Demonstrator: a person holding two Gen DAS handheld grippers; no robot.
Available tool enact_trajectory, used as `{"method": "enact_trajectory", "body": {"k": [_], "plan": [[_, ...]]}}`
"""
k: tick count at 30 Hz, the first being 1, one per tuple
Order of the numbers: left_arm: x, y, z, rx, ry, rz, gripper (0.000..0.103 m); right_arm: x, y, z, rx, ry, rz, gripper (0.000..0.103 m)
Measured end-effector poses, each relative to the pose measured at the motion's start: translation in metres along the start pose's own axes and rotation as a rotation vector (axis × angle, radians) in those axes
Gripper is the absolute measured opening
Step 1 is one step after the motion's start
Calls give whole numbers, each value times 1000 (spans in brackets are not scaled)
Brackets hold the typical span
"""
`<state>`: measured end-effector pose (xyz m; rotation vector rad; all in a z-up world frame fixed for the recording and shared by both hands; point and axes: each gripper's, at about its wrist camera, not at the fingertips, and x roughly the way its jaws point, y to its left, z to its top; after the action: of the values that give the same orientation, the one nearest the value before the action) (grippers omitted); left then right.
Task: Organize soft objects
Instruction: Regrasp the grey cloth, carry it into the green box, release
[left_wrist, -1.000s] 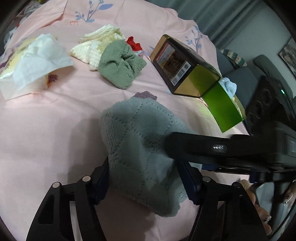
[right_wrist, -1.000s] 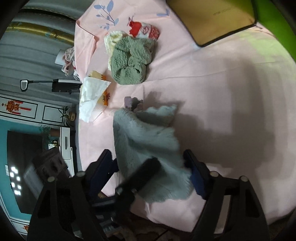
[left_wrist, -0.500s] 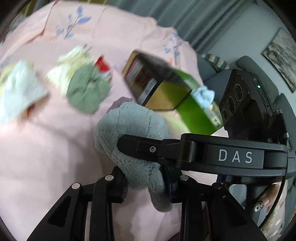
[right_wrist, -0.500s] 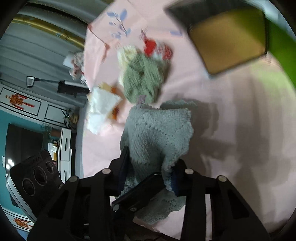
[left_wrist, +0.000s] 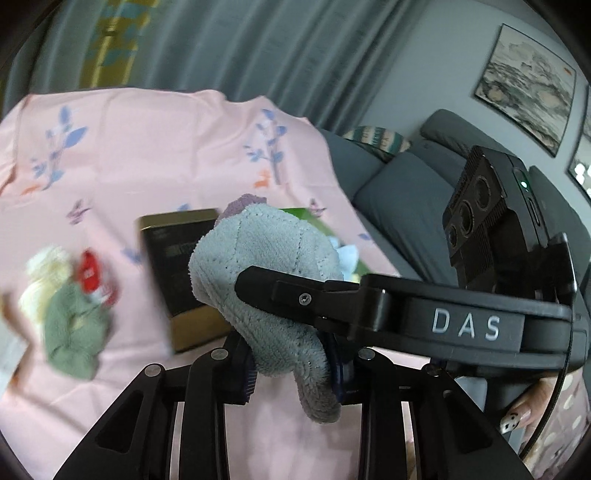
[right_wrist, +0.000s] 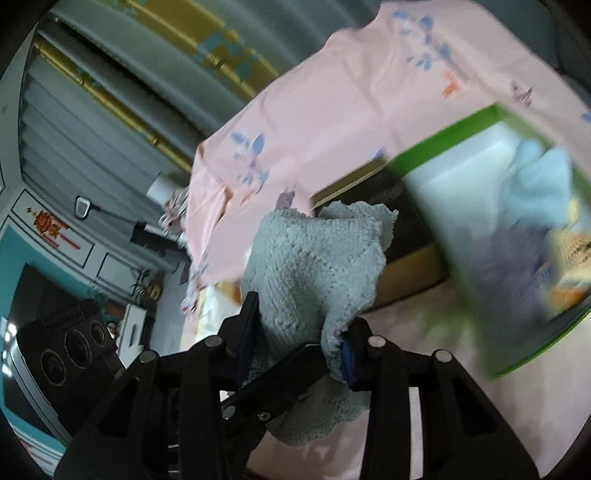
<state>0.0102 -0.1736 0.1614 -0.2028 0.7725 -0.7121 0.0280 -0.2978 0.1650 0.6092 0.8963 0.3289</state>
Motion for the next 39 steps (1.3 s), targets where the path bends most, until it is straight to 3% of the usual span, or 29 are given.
{"method": "enact_trajectory", "body": {"k": [8, 18, 29, 37, 38, 39], "plan": [[75, -32, 24, 26, 49, -40, 29, -17, -63, 33, 47, -91, -95, 39], [151, -42, 19, 30, 164, 46, 27, -2, -128, 44, 216, -67, -137, 40], [174, -38, 8, 49, 208, 138, 28, -11, -144, 40, 267, -83, -215, 40], [171, -42, 11, 69, 207, 146, 28, -35, -139, 35, 250, -146, -297, 53], [169, -43, 13, 72, 204, 143, 33, -38, -138, 35, 252, -157, -310, 56], [166, -43, 14, 74, 203, 142, 47, -41, -137, 35, 251, -169, -325, 59]]}}
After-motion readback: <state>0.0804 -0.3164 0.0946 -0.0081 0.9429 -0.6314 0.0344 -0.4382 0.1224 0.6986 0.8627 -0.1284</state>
